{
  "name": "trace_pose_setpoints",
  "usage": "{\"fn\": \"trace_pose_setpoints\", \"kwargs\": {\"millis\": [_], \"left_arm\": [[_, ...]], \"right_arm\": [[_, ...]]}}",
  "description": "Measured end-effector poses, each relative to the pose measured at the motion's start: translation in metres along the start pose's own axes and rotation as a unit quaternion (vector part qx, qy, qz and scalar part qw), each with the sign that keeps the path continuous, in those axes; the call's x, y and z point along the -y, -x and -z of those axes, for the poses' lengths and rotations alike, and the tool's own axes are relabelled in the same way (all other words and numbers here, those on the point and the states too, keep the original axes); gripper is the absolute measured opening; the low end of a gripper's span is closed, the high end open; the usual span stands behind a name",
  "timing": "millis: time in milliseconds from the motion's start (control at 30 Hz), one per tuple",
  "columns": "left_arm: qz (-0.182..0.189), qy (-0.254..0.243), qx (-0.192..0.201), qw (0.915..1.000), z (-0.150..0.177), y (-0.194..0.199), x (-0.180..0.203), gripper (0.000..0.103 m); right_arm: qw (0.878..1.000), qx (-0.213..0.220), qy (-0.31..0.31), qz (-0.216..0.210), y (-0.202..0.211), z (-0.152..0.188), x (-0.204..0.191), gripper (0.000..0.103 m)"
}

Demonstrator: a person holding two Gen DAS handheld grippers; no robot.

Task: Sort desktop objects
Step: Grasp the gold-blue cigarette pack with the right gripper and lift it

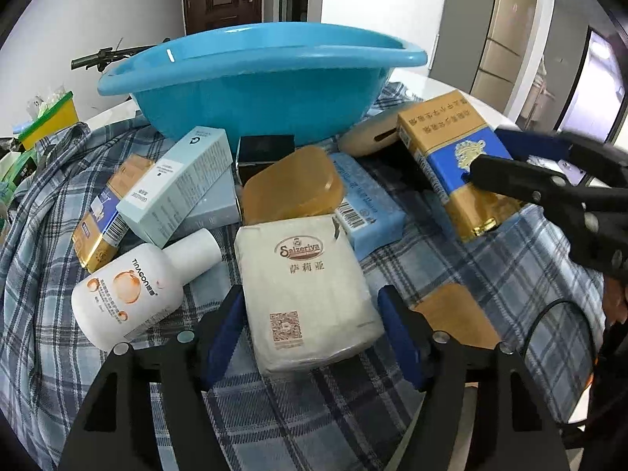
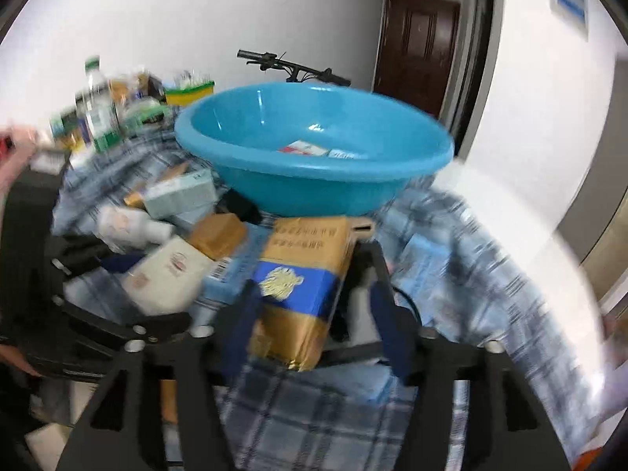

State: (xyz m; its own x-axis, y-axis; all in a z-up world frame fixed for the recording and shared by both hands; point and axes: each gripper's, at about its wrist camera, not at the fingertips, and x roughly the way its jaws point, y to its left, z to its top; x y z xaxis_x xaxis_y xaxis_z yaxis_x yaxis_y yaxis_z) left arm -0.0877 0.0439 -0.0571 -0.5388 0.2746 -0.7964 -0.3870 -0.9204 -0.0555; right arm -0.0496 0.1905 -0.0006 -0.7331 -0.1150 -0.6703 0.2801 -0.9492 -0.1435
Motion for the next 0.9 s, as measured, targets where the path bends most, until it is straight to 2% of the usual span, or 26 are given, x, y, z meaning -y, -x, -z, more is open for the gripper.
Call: {"fn": "trace_pose_setpoints", "kwargs": {"millis": [67, 100, 267, 433, 567, 633, 700, 800, 900], "left_arm": [[0.000, 0.004, 0.003, 1.0000, 0.000, 0.000, -0.002, 0.070], [-0.002, 0.006, 0.005, 1.0000, 0.001, 0.000, -0.003, 0.070], [0.000, 0.010, 0.018, 0.9998, 0.002, 0.006, -0.006, 0.056], [-0.004, 0.026, 0.029, 0.9992, 0.003, 0.016, -0.021, 0.053], [-0.008, 0.027, 0.043, 0.9987, 0.003, 0.030, -0.027, 0.053], [-0.013, 0.026, 0.046, 0.9985, 0.003, 0.034, -0.028, 0.053], [-0.018, 0.032, 0.047, 0.9982, 0.003, 0.037, -0.032, 0.053], [-0.026, 0.041, 0.041, 0.9979, 0.004, 0.035, -0.039, 0.052], [-0.025, 0.044, 0.037, 0.9980, 0.007, 0.033, -0.042, 0.052]], "right_arm": [[0.999, 0.008, 0.031, 0.023, 0.002, -0.002, -0.012, 0.067], [0.999, 0.014, 0.041, 0.022, 0.005, -0.002, -0.019, 0.067], [0.993, 0.027, 0.119, -0.002, 0.008, 0.000, -0.049, 0.067], [0.992, 0.005, 0.087, -0.089, 0.002, 0.002, -0.041, 0.067], [0.994, -0.014, 0.071, -0.084, -0.015, 0.002, -0.043, 0.067], [0.995, -0.017, 0.062, -0.079, -0.023, -0.003, -0.049, 0.072], [0.995, -0.023, 0.070, -0.072, -0.032, -0.008, -0.058, 0.077], [0.994, -0.044, 0.093, -0.048, -0.044, -0.009, -0.070, 0.077], [0.994, -0.044, 0.081, -0.063, -0.043, -0.008, -0.065, 0.065]]}}
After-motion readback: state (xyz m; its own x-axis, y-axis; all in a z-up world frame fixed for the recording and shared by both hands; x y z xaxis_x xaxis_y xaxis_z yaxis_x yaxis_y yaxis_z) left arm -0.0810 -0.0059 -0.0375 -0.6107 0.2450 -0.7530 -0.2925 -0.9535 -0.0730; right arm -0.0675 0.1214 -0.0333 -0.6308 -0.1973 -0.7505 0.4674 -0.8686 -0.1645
